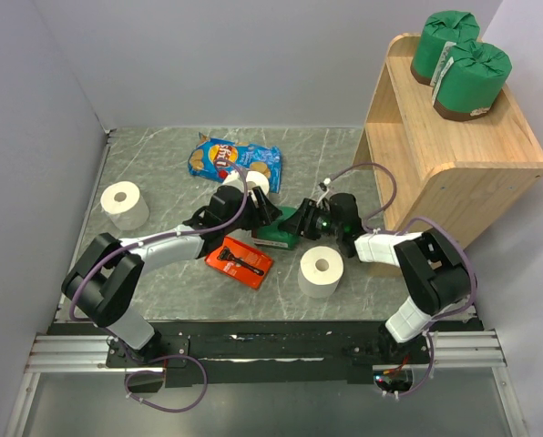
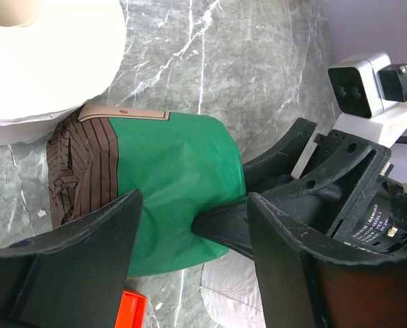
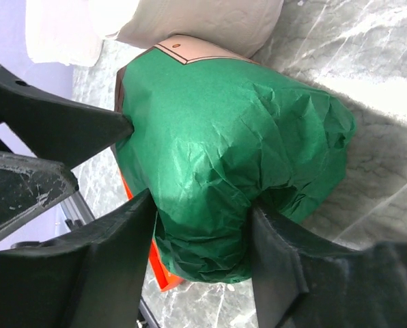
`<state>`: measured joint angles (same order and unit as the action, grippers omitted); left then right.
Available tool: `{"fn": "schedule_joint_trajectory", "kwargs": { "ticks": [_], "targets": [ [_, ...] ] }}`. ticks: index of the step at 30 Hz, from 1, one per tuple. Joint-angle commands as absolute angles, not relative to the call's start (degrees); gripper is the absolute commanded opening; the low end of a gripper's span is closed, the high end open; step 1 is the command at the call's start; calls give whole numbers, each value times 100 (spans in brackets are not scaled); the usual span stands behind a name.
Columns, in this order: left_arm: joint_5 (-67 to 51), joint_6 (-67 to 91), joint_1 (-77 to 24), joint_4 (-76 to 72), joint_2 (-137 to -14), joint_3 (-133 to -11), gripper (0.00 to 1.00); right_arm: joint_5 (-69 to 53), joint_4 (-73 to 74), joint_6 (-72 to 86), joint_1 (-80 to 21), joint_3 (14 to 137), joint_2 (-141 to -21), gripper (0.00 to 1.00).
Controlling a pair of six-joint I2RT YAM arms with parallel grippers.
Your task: Place and organize the paper towels onto the shelf
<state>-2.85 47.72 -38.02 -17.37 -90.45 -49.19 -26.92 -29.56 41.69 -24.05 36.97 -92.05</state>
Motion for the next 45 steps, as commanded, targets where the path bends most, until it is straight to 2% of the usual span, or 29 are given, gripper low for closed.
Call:
{"fn": "schedule_joint_trajectory", "kwargs": {
  "ticks": [1,7,10,19,24,28,34,39,40,45],
  "targets": [
    [-237,4799,-3885,-1283,-9106,-4746,70,-2926,-3480,4210,-2329,3490,-9369,48],
    [-281,4825,-3885,-1134,-8930,-4957,71,-3041,-3656,4228,-2277,3410,-9282,33],
    [-325,4913,-3885,-923,-8729,-5149,72,-3023,-3613,4193,-2250,3349,-9106,29],
    [-18,4545,-3876,692,-7710,-6424,76,-2796,-2779,3868,-2241,3612,-8289,21],
    [491,3747,-3788,1940,-7602,-7940,80,-2479,-1522,3200,-2241,4025,-7569,20],
    [992,3253,-3709,2346,-7454,-8332,83,-2092,-609,2664,-2259,4420,-7085,19],
    [1458,2717,-3647,2119,-6804,-7490,86,-1838,1243,1426,-2399,5781,-6750,18],
    [2038,2339,-3647,1811,-6338,-6620,87,-1171,2933,221,-2680,7757,-6688,18],
    [2065,2286,-3647,1802,-6320,-6566,88,-1030,3536,63,-2715,8483,-6715,18],
    [2154,2127,-3656,1714,-6179,-6355,88,-274,4657,-913,-2795,10588,-7013,22]
  ]
}}
